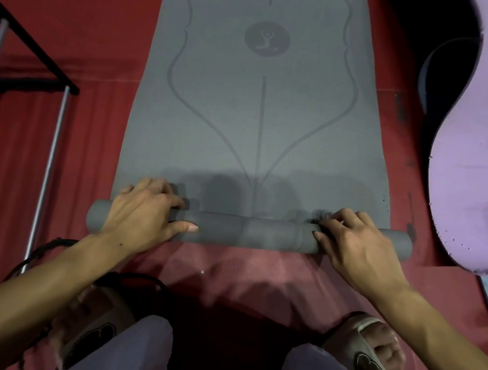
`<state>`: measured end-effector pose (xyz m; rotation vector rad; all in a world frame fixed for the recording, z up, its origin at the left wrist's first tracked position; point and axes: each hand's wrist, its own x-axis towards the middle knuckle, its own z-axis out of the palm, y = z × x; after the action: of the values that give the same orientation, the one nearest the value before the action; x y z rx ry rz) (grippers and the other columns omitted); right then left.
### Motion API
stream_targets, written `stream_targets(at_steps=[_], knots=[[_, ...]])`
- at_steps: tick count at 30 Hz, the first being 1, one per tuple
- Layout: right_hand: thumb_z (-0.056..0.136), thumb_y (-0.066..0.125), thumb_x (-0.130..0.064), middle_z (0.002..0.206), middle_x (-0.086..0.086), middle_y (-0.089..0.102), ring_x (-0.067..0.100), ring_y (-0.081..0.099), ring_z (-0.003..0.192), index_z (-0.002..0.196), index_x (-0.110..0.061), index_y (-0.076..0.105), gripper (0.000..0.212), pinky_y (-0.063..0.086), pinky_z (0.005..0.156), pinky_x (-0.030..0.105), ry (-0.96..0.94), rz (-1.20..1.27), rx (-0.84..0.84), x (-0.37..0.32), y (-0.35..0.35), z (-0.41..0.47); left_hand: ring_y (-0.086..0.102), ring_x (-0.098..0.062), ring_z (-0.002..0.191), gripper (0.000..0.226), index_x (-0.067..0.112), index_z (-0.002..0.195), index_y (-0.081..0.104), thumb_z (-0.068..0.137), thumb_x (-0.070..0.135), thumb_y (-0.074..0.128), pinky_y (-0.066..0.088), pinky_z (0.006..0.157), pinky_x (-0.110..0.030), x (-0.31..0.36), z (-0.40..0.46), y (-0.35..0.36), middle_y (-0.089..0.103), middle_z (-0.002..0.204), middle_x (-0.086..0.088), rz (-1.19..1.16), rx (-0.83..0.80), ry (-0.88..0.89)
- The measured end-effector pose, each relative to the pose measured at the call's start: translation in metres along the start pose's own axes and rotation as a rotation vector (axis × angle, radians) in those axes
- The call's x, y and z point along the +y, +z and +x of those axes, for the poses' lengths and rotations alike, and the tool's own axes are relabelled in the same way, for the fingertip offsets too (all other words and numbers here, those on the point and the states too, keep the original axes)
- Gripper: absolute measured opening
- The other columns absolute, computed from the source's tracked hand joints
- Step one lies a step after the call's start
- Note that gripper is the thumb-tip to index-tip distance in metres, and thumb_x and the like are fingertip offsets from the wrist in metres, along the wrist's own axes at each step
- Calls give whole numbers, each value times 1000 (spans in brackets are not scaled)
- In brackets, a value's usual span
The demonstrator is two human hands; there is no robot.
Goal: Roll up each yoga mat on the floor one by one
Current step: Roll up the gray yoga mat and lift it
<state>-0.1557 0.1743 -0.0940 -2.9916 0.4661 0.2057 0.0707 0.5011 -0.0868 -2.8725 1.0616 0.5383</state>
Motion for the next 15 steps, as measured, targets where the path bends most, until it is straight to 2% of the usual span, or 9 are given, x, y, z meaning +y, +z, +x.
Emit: stream_targets(at_steps=[3,5,8,12,15], knots=[[95,54,-70,105,-4,58,23,54,96,119,-20,62,55,57,71,42,-61,12,26,2,-1,-5,55,-20,120,71,44,126,68,75,91,48,46,96,-44,3,0,-4,60,119,9,10,-19,-5],[89,57,-75,101,-5,56,23,54,94,112,-19,59,60,56,64,42,-73,-1,31,3,-2,-6,58,-22,119,69,44,126,65,76,90,49,48,95,-46,4,0,-6,62,120,8,6,-16,-6],[85,63,-71,98,-7,56,23,57,93,105,-20,63,55,52,57,38,-71,-7,42,4,-2,-1,61,-23,114,65,41,127,57,79,85,52,50,88,-44,8,0,-7,64,113,7,-12,17,-13],[87,63,-65,104,-7,61,23,57,98,113,-25,70,48,53,66,37,-35,20,-2,6,-3,10,61,-23,111,55,39,121,59,85,80,52,47,85,-40,10,6,-8,64,108,7,-34,30,-28],[86,68,-60,110,0,59,27,53,99,115,-26,75,46,57,70,43,-2,33,-26,4,-4,18,59,-20,111,46,39,115,66,84,73,62,47,84,-39,9,10,-9,61,110,12,-111,87,6]])
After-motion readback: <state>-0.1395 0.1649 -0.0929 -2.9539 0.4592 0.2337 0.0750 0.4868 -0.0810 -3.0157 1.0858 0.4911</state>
